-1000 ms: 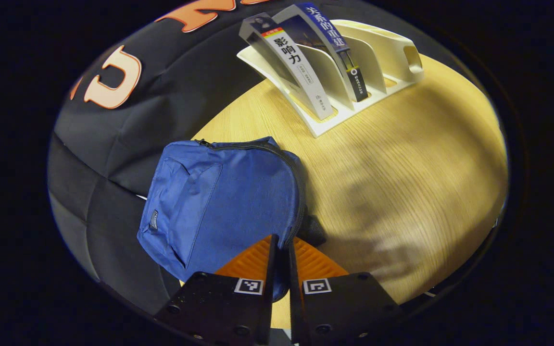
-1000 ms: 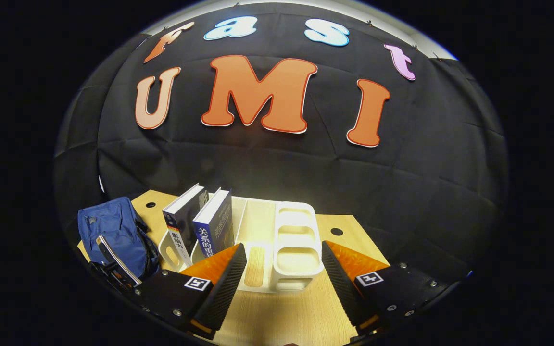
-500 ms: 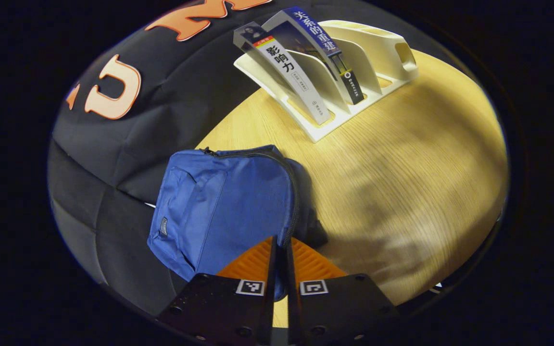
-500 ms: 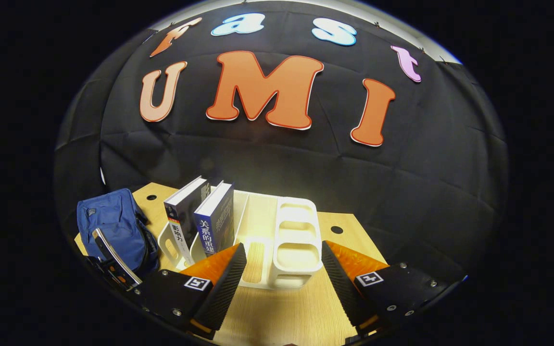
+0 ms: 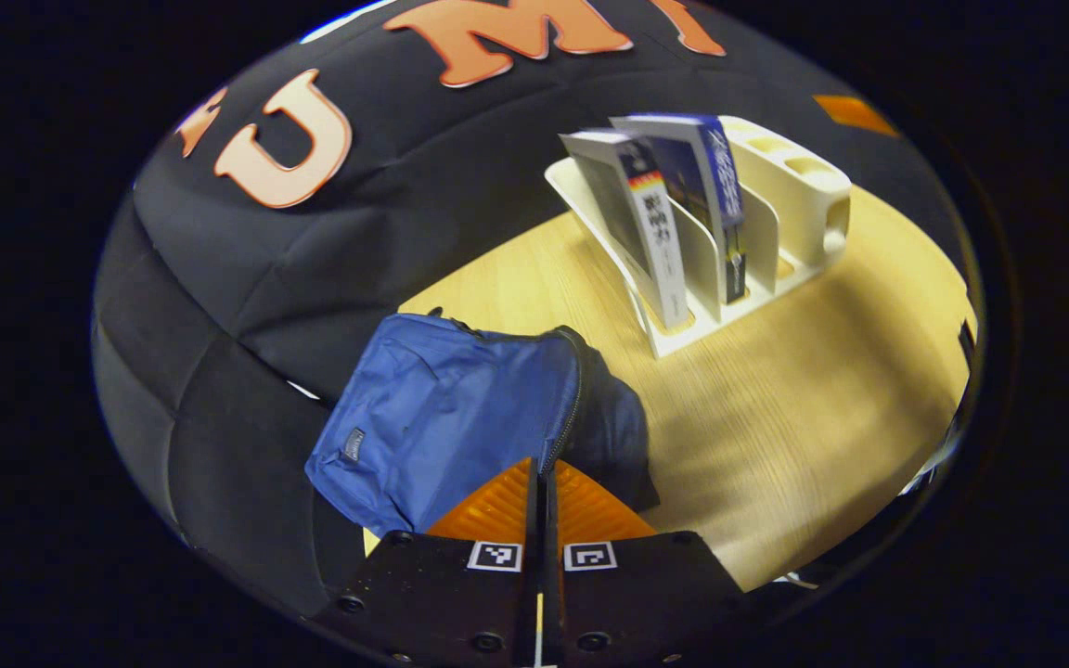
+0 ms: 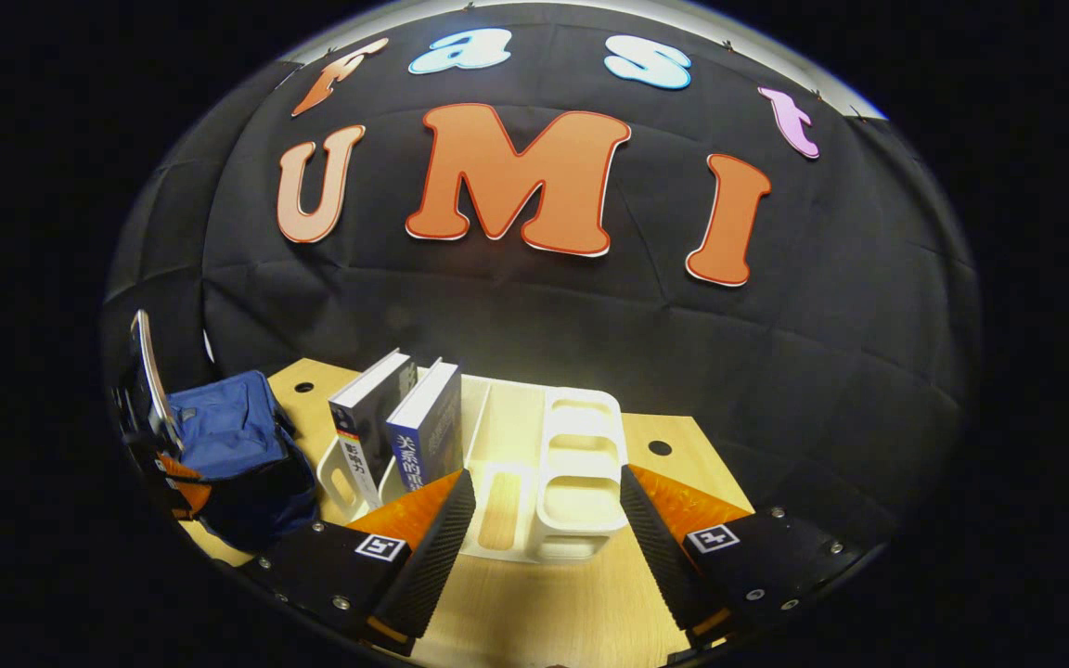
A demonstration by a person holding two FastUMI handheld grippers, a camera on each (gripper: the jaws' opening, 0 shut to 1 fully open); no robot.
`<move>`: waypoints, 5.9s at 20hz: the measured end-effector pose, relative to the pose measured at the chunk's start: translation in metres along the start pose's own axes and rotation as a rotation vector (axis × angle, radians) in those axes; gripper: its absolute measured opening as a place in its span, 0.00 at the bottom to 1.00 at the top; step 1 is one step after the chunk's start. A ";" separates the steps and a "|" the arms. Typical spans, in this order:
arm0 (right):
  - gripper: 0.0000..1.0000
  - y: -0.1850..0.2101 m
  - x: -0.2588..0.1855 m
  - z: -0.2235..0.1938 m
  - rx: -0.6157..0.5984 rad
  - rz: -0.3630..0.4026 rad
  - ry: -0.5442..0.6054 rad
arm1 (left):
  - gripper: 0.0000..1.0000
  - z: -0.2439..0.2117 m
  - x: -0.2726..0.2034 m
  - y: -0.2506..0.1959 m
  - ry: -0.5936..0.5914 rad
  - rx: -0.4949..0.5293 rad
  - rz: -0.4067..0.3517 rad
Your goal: Open the schoolbag, grab two books from the bookshelf and put them into the schoolbag.
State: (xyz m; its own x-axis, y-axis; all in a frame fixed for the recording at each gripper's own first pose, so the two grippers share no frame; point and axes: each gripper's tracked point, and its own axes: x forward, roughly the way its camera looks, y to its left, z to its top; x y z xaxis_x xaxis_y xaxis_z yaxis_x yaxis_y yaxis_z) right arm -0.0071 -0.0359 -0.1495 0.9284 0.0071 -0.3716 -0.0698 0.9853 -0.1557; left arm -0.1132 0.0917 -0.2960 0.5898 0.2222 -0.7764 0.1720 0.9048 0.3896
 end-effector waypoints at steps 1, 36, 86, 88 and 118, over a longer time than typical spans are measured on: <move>0.94 0.007 0.001 0.003 0.013 0.022 0.004 | 0.02 0.006 -0.007 0.009 -0.009 -0.027 -0.007; 0.95 0.214 0.156 0.003 -0.038 0.264 0.643 | 0.01 0.083 -0.033 0.158 -0.197 -0.464 -0.343; 0.37 0.202 -0.030 0.032 0.512 0.534 0.670 | 0.01 0.075 -0.018 0.160 -0.148 -0.440 -0.361; 0.37 0.212 -0.032 0.019 0.532 0.527 0.673 | 0.01 0.075 -0.017 0.158 -0.148 -0.435 -0.370; 0.36 0.390 0.015 -0.109 1.122 0.500 0.715 | 0.01 0.081 -0.014 0.125 -0.079 -0.334 -0.485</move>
State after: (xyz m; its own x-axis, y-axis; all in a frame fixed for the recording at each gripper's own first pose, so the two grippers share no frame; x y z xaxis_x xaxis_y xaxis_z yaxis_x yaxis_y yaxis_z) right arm -0.0604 0.3296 -0.3155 0.4877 0.6362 -0.5978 0.3048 0.5176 0.7995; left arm -0.0364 0.1719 -0.1961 0.5652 -0.2617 -0.7823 0.1867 0.9643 -0.1876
